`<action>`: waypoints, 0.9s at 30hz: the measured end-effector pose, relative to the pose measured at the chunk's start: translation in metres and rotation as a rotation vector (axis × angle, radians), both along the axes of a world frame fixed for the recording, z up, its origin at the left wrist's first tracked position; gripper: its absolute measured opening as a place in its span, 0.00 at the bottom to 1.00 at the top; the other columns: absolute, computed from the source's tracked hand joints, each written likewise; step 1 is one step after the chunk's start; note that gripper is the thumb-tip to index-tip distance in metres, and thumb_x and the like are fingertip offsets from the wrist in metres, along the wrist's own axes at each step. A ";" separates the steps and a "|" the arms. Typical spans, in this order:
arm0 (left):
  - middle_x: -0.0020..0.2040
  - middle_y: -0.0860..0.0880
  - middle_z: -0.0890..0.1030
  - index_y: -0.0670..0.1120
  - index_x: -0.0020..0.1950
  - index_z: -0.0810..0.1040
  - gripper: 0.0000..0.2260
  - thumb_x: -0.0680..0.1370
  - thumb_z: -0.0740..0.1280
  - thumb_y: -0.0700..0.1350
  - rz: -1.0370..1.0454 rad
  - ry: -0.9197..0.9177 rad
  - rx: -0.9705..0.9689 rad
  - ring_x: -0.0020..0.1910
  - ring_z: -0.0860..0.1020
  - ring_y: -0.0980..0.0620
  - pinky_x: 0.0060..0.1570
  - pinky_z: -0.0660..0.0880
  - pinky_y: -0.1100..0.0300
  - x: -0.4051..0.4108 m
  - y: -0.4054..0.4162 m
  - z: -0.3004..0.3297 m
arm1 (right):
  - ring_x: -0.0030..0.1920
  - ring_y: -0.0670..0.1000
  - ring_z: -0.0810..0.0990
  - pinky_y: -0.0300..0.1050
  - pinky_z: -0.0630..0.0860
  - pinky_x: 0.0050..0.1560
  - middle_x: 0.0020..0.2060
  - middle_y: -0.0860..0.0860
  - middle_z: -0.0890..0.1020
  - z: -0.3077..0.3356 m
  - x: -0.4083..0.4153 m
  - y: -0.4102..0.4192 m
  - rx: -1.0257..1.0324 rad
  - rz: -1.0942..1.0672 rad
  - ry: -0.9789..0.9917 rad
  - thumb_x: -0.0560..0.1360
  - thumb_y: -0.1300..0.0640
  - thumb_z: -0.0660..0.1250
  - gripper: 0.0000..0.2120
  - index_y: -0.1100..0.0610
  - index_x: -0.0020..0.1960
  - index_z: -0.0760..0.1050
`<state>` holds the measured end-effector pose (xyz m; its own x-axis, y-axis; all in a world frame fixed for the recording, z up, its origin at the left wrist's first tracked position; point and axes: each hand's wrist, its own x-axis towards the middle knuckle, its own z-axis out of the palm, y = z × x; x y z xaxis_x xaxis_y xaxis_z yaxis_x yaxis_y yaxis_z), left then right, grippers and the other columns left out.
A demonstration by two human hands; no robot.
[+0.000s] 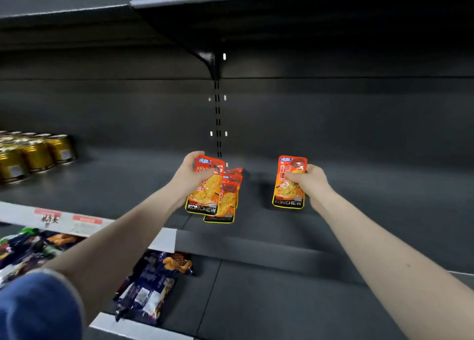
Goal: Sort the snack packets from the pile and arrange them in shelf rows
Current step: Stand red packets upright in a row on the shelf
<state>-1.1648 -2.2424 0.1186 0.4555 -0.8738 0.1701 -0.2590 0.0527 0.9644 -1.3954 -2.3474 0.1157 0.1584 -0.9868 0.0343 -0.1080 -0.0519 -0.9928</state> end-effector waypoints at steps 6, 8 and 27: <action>0.50 0.47 0.78 0.52 0.58 0.68 0.17 0.75 0.70 0.39 -0.065 0.000 -0.036 0.44 0.76 0.48 0.48 0.76 0.48 -0.005 -0.013 -0.024 | 0.49 0.54 0.81 0.48 0.77 0.52 0.52 0.56 0.82 -0.001 0.011 0.017 0.014 -0.065 0.061 0.72 0.63 0.71 0.15 0.61 0.57 0.75; 0.50 0.45 0.79 0.53 0.55 0.68 0.16 0.74 0.71 0.40 -0.070 -0.001 -0.020 0.44 0.77 0.47 0.46 0.76 0.49 -0.009 -0.017 -0.032 | 0.49 0.54 0.81 0.48 0.77 0.52 0.52 0.56 0.82 -0.001 0.010 0.019 0.019 -0.077 0.058 0.72 0.63 0.71 0.16 0.61 0.59 0.75; 0.61 0.48 0.73 0.51 0.67 0.71 0.27 0.72 0.69 0.61 0.062 -0.710 0.176 0.62 0.68 0.47 0.61 0.64 0.56 0.010 -0.031 -0.062 | 0.47 0.53 0.80 0.44 0.76 0.45 0.49 0.56 0.82 -0.003 0.029 0.030 0.044 0.033 0.013 0.72 0.64 0.71 0.11 0.60 0.53 0.75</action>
<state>-1.1550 -2.2732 0.0562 0.3372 -0.8917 0.3021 -0.8221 -0.1225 0.5560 -1.3666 -2.3176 0.1128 0.1910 -0.9815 -0.0110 -0.1202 -0.0122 -0.9927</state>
